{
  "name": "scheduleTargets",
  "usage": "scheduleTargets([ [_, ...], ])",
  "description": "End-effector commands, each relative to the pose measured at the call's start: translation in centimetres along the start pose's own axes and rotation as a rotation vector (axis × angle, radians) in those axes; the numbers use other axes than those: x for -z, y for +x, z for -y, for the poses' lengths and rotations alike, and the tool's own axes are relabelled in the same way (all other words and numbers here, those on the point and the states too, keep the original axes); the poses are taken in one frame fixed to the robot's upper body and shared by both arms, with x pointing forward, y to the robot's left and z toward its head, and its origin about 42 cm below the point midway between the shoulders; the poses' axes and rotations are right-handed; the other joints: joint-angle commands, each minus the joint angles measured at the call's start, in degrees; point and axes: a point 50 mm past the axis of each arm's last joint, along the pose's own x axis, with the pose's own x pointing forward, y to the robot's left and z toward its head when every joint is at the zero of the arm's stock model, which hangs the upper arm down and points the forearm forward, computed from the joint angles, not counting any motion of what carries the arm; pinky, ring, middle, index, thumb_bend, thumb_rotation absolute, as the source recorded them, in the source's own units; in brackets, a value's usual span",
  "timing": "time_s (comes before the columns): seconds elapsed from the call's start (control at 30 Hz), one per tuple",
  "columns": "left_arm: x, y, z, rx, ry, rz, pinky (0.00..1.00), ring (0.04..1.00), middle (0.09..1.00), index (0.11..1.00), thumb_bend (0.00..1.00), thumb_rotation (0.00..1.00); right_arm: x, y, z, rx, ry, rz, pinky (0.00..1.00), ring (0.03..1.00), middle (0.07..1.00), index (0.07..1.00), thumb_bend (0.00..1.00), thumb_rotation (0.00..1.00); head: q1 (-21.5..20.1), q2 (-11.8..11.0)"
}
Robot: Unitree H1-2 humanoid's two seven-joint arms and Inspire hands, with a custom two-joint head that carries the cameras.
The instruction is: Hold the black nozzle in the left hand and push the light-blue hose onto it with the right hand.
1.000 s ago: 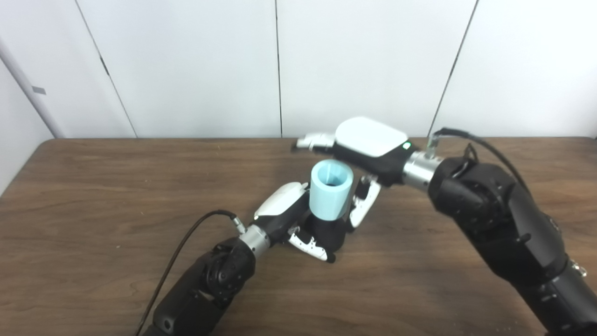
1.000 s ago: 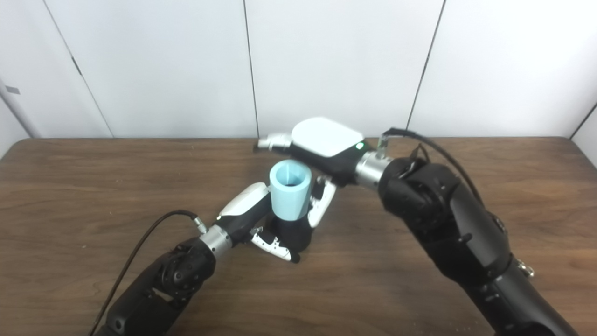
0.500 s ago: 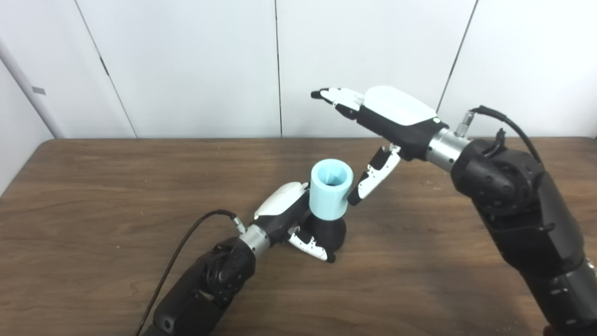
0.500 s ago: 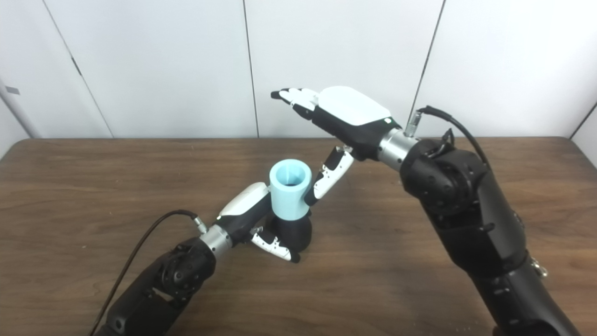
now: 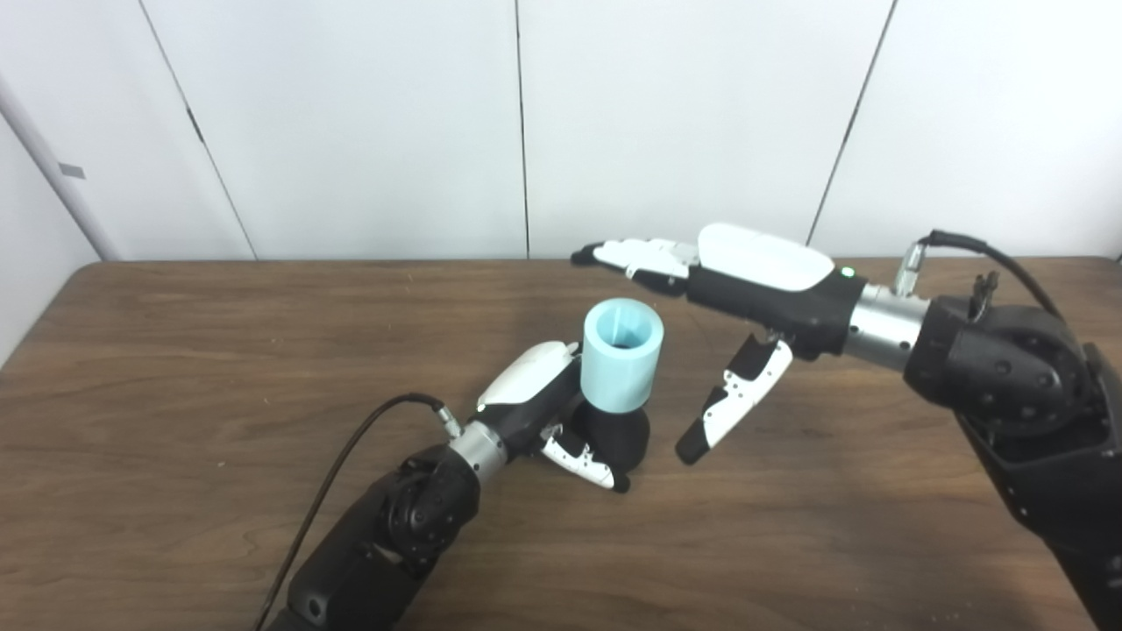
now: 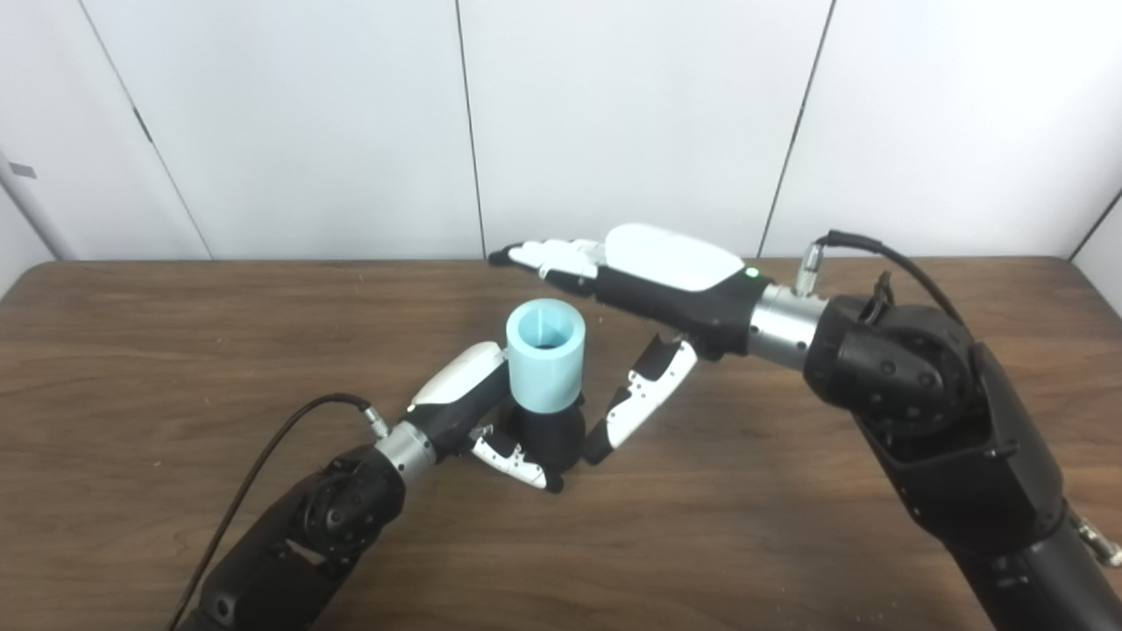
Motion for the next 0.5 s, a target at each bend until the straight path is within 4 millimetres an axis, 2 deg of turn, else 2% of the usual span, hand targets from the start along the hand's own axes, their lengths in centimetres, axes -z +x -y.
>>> scheduleTargets([
  [0.0,3.1,-1.6,3.4,0.164,-0.001,-0.142,1.00,0.626,0.465,0.500,0.53,0.00,-0.8,-0.7,1.5,0.025,-0.084,0.036,1.00,1.000,1.000,1.000,0.75,0.65,-0.06,0.07],
  [0.1,3.0,-1.6,3.4,0.164,0.000,-0.141,1.00,0.626,0.465,0.500,0.53,0.00,-0.7,-0.7,1.0,0.004,-0.088,0.032,1.00,1.000,1.000,1.000,0.75,0.69,0.15,0.11],
  [0.47,2.9,-1.7,3.5,0.168,-0.002,-0.143,1.00,0.627,0.465,0.500,0.53,0.00,-0.5,-0.8,-1.7,-0.077,-0.078,-0.013,1.00,1.000,1.000,1.000,0.76,0.71,0.05,0.35],
])
